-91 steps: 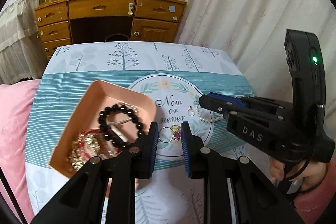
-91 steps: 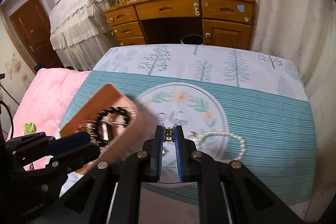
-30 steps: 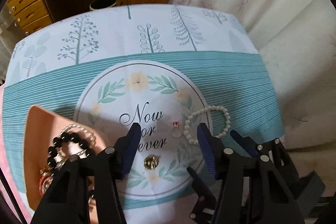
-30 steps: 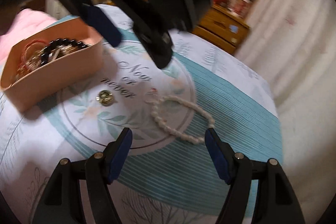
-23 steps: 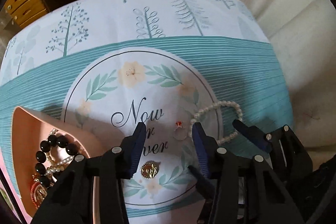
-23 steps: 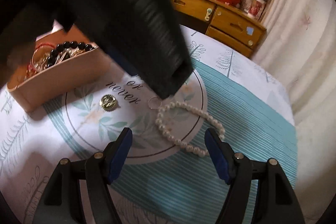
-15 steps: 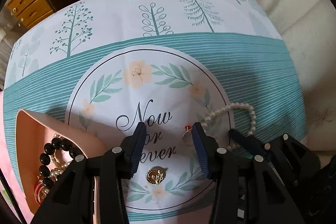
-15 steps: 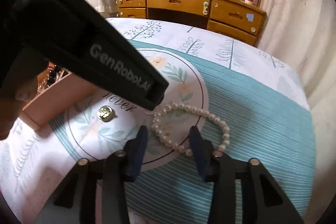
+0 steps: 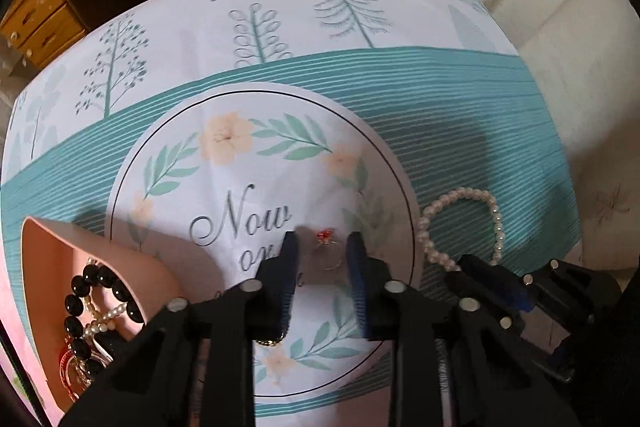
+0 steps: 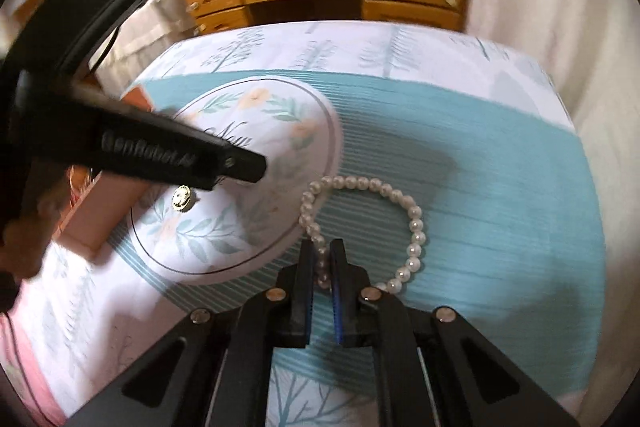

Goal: Organize jewelry

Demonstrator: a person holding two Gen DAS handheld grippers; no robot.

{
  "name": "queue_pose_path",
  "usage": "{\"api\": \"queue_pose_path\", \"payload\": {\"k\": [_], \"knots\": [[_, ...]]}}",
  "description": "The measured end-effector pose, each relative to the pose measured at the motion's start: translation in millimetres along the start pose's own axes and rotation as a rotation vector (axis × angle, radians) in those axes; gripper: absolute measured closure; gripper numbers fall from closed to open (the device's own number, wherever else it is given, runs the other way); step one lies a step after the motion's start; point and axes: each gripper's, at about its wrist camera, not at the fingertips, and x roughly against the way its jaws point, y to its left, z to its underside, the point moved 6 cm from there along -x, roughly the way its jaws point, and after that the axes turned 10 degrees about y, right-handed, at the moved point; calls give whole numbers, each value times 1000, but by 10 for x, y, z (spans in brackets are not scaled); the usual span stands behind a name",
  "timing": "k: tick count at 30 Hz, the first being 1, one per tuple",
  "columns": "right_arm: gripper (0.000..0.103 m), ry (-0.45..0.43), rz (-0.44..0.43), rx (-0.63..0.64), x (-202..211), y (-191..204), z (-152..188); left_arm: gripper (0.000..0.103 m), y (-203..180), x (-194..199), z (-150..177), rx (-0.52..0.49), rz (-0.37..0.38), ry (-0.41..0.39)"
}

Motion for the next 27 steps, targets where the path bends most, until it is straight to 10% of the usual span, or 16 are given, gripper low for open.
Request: {"api": "queue_pose_path", "payload": {"k": [14, 27], "knots": [[95, -19, -247, -304, 129, -248, 28, 90, -72, 15, -50, -12, -17, -14], [96, -143, -344, -290, 480, 22, -253, 90, 175, 703, 7, 11, 6, -98]]}}
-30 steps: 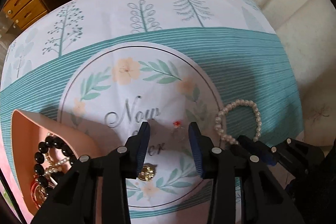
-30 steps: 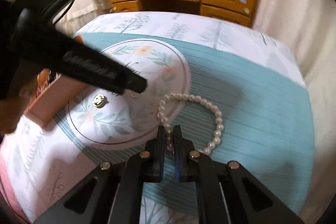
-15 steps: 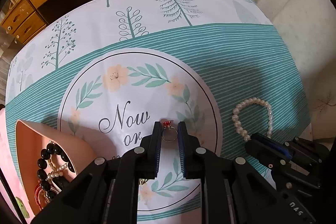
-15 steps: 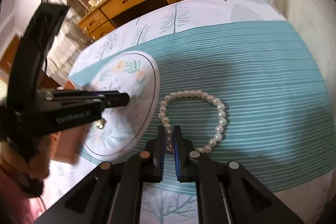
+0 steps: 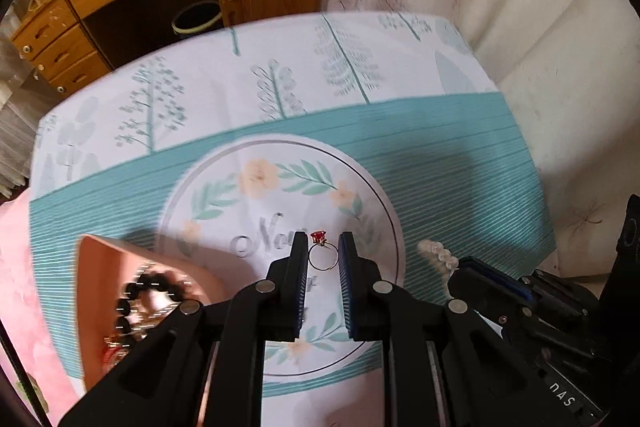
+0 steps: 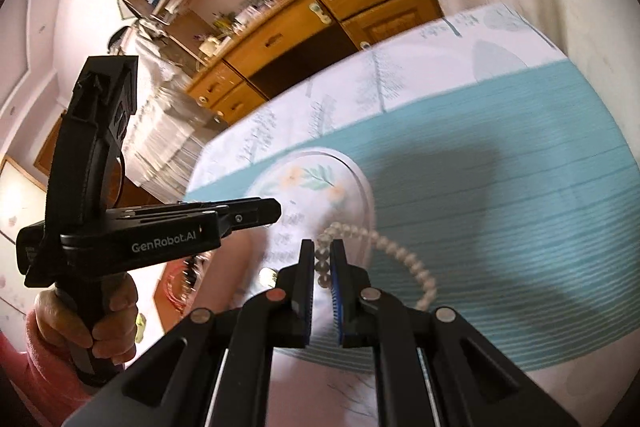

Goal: Organize jewelry

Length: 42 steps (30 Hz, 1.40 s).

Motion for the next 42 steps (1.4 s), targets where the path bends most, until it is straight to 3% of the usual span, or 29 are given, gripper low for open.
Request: {"api": "queue_pose_path", "payload": {"k": [18, 29, 34, 35, 36, 39, 42], "knots": [[96, -128, -105, 169, 43, 1392, -170, 90, 1146, 1056, 494, 106, -49, -142], [95, -84, -139, 242, -271, 2021, -7, 90, 1708, 1197, 873, 154, -20, -163], [95, -69, -120, 267, -338, 2160, 42, 89, 1790, 1165, 950, 146, 49, -156], [95, -66, -119, 261, -352, 2157, 49, 86, 1788, 1151, 956, 148, 63, -154], [94, -51, -105, 244, -383, 2135, 58, 76, 1797, 1134, 969, 151, 86, -146], [77, -11, -25, 234, -440, 2057, 91, 59, 1809, 1091, 1002, 145, 91, -141], [71, -13, 26, 239, -442, 1962, 116, 50, 1847, 1057, 1015, 139, 74, -145]]}}
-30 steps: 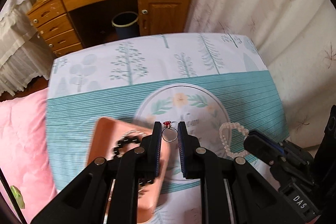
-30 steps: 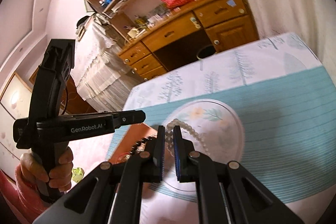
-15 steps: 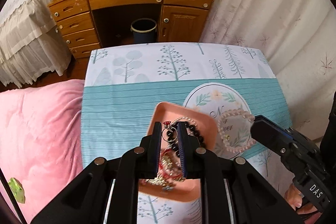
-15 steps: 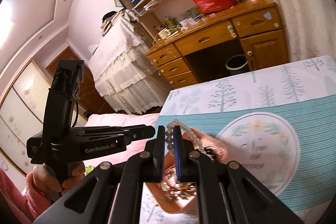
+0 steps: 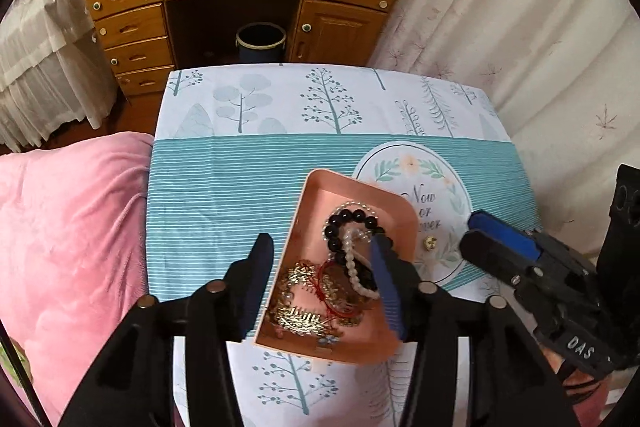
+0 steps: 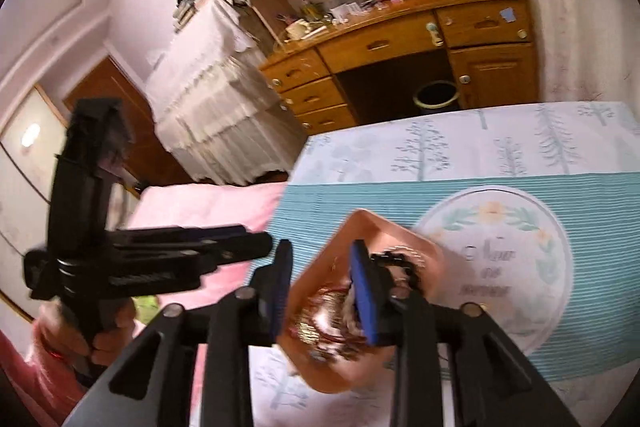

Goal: Organize jewelry

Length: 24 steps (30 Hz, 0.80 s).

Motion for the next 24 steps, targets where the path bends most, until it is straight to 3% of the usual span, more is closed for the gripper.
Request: {"api": "queue_pose_path", "payload": {"k": [1, 5, 7, 15, 20, 24], "knots": [[71, 8, 18, -8, -16, -59, 28, 43, 26, -28, 8, 6, -3, 6], [67, 45, 108, -35, -98, -260, 129, 38, 113, -126, 55, 18, -30, 29], [61, 81, 178, -25, -168, -358, 197, 30, 157, -166, 85, 18, -54, 32], [58, 229, 460, 178, -521, -616, 539, 14, 335, -221, 226, 37, -135, 20], [58, 237, 513, 190, -647, -761, 669, 11, 406, -272, 319, -7, -285, 4], [58, 225, 536, 164, -683, -862, 682, 11, 423, -277, 404, -11, -325, -14]]}}
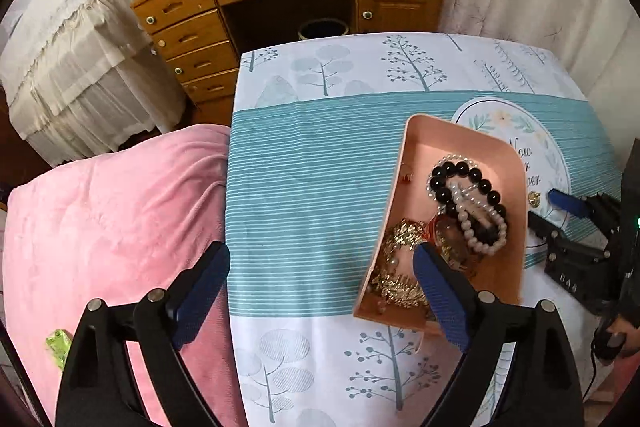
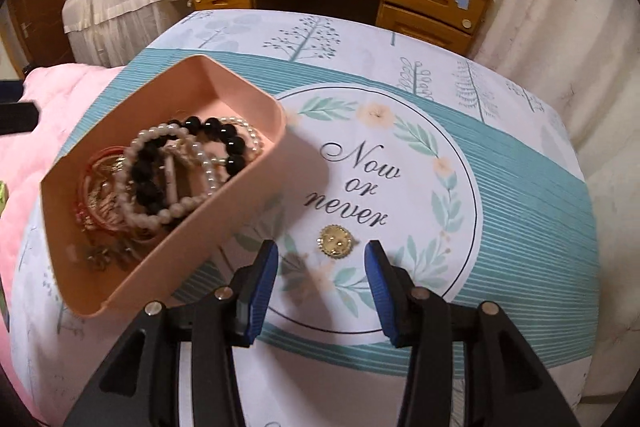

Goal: Organize jewelry

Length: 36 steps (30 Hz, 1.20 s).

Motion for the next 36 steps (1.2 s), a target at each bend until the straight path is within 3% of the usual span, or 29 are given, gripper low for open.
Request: {"api": "queue_pose_path", "payload": {"k": [6, 10, 13, 16, 21, 27, 36], "knots": [[59, -9, -10, -34, -99, -56, -45, 11, -29, -64, 86, 2, 15, 38], [77, -15, -44, -35, -99, -30, -54, 11, -20, -86, 100, 46, 72, 54], [84, -16, -43, -20, -97, 5, -60, 11, -1, -111, 104, 78, 85, 75], [84, -11, -58, -23, -92, 16, -53, 11, 16, -149, 119, 94, 56, 104], [84, -16, -107, -42, -23, 26, -10, 11, 46, -121, 159, 110, 46, 88], [84, -78, -138, -21, 196, 89, 17, 11, 67, -93, 230, 96, 0, 75], [84, -248, -340, 120, 810, 621, 73, 11, 61, 118, 452, 132, -12, 8]]}}
